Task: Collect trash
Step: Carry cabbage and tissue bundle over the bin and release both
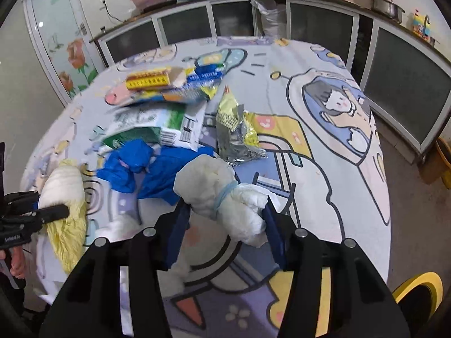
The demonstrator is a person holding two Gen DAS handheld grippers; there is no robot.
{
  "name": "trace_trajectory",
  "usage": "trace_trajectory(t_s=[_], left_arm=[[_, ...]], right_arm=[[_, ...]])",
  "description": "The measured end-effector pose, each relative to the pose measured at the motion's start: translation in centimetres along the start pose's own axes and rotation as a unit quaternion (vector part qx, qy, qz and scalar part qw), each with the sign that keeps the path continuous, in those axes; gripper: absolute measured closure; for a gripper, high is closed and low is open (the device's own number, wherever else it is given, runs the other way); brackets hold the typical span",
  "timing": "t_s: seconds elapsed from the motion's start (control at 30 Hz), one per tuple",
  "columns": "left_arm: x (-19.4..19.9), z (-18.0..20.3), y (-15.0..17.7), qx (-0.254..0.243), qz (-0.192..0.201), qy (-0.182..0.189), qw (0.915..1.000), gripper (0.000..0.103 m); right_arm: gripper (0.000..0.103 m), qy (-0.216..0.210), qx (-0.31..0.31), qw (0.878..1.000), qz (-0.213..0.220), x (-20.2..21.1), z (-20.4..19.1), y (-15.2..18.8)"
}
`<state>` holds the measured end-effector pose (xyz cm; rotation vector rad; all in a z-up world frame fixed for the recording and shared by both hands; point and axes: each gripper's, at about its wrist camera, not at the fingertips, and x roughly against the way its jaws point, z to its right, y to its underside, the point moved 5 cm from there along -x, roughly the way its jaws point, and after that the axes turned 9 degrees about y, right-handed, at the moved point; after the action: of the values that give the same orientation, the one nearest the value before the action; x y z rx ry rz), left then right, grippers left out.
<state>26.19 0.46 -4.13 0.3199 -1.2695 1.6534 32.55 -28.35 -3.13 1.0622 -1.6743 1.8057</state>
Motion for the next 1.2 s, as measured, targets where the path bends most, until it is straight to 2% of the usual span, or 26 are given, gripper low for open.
trace_trajectory(t_s=[0.3,0.57,0.87,1.03,1.2], left_arm=[[5.3,1.4,-1.2,-0.030,0.052,-0.019,0.9980,0.077],[6.4,3.9,-1.9,-0.053,0.062,-0.006,0.9967,0.078],[5.5,11.5,-4.0,-0.113,0.075,0.042,0.9899,0.077],[3.7,17.6,-5.3,-0.163,0.070,0.076,0.9812,0.077],[0.8,23.4,-5.1,-0.203,0.050,0.114,0.9713,0.077]], right_arm=[[0.054,-0.020,-0.019,0.999,0.034,5.6,0.1,0.3],[0.054,-0.008,-0.049,0.998,0.045,9.1,2.1,2.7],[0.054,0.037,-0.107,0.991,0.065,13.8,7.8,7.1],[0.054,0.066,-0.155,0.983,0.070,15.8,12.1,10.0],[0.054,0.103,-0.205,0.970,0.078,18.2,16.7,13.2]])
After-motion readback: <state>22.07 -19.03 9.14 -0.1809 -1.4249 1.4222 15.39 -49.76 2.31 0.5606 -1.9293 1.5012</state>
